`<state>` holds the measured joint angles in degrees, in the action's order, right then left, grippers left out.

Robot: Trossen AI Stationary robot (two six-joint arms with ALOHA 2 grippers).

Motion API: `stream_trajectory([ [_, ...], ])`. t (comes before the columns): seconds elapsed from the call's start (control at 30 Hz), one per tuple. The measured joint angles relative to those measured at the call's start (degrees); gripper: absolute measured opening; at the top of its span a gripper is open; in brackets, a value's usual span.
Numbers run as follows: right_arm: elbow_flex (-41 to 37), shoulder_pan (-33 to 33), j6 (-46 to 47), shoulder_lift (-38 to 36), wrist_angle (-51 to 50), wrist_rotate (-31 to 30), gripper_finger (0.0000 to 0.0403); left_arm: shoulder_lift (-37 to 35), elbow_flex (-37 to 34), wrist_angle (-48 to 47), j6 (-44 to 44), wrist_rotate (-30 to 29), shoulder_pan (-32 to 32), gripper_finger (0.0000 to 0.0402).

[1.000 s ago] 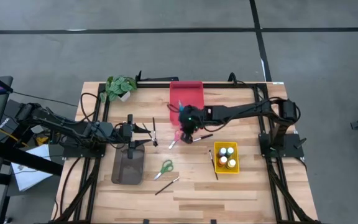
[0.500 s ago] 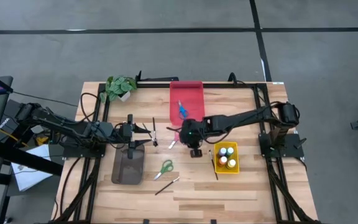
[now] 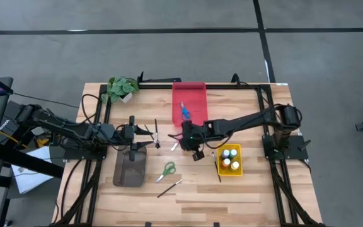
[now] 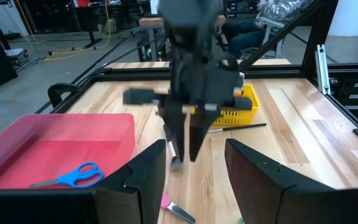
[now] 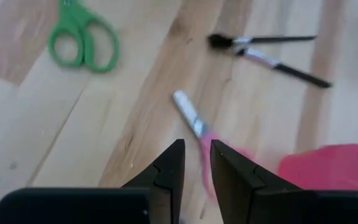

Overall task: Pick & Place Paint Supplies
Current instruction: Put the pink scissors into the pink bin

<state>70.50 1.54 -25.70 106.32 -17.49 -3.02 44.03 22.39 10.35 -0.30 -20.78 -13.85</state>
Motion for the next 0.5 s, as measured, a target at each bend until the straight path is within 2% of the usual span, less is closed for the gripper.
stream_trajectory([
  [0.23, -0.1, -1.2, -2.8, 4.7, 2.3, 0.0, 0.0071, 0.0, 0.0, 0.0, 0.0, 0.0, 0.0, 0.0158],
  [0.5, -0.1, -3.4, -2.8, 4.7, 2.6, 0.0, 0.0071, 0.0, 0.0, 0.0, 0.0, 0.0, 0.0, 0.0158],
])
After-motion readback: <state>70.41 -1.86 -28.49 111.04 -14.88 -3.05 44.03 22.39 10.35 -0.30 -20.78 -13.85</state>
